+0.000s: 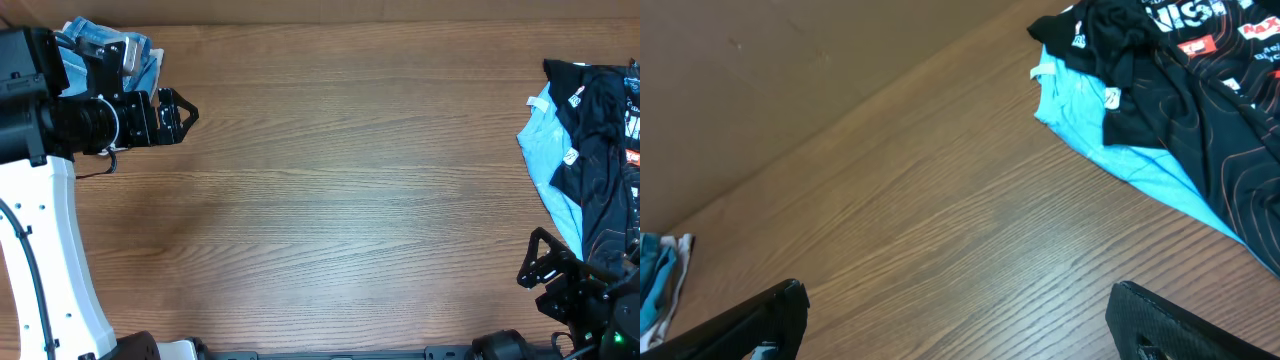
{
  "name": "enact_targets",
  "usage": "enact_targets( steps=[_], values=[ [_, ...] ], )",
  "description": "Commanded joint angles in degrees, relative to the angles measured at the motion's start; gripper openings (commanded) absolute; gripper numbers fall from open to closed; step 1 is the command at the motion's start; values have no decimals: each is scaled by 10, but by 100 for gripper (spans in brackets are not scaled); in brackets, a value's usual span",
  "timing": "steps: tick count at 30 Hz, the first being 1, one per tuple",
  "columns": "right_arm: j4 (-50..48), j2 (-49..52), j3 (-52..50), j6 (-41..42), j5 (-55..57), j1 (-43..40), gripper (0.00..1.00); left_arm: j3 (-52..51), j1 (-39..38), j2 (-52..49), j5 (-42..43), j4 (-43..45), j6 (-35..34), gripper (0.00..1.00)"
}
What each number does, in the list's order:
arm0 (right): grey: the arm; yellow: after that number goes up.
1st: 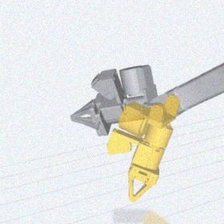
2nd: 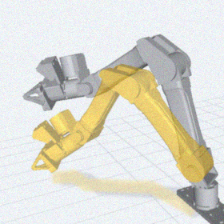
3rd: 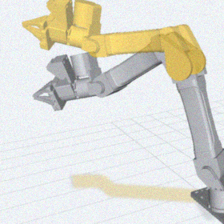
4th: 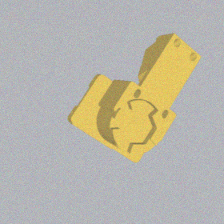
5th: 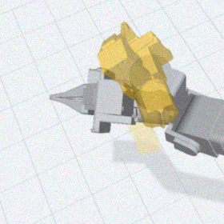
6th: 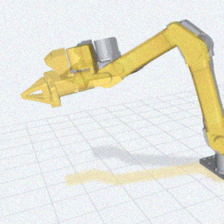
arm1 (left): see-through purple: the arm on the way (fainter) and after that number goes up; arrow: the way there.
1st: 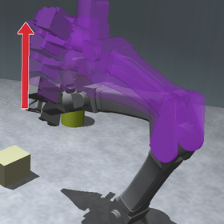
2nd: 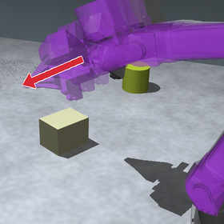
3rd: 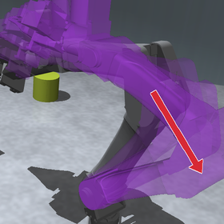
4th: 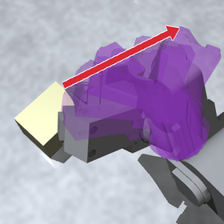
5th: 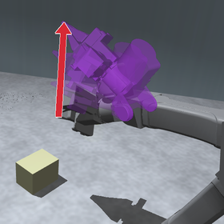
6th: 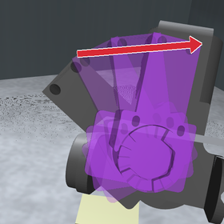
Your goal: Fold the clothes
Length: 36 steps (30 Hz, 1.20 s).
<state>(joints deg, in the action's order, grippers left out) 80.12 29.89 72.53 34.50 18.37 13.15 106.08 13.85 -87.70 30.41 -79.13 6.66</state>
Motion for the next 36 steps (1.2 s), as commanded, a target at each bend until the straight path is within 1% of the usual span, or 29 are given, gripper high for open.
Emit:
enact_targets(
  steps=[1, 8, 15, 17, 21, 25, 36],
  values=[
    [-4, 0, -2, 3, 11, 0, 100, 1, -4, 39, -13, -13, 24, 100],
    [-6, 0, -2, 3, 27, 0, 100, 1, -4, 159, -52, -33, 23, 100],
    [-26, 0, -2, 3, 33, 0, 100, 1, -4, 284, -115, -31, 22, 100],
    [-28, 0, -2, 3, 33, 0, 100, 1, -4, 303, -137, -31, 23, 100],
    [-31, 0, -2, 3, 32, 0, 100, 1, -4, 324, -169, -22, 23, 100],
    [-31, 0, -2, 3, 32, 0, 100, 1, -4, 323, -169, -10, 10, 100],
    [-31, 0, -2, 3, 32, 0, 100, 1, -4, 323, -169, -17, 10, 100]
  ],
)
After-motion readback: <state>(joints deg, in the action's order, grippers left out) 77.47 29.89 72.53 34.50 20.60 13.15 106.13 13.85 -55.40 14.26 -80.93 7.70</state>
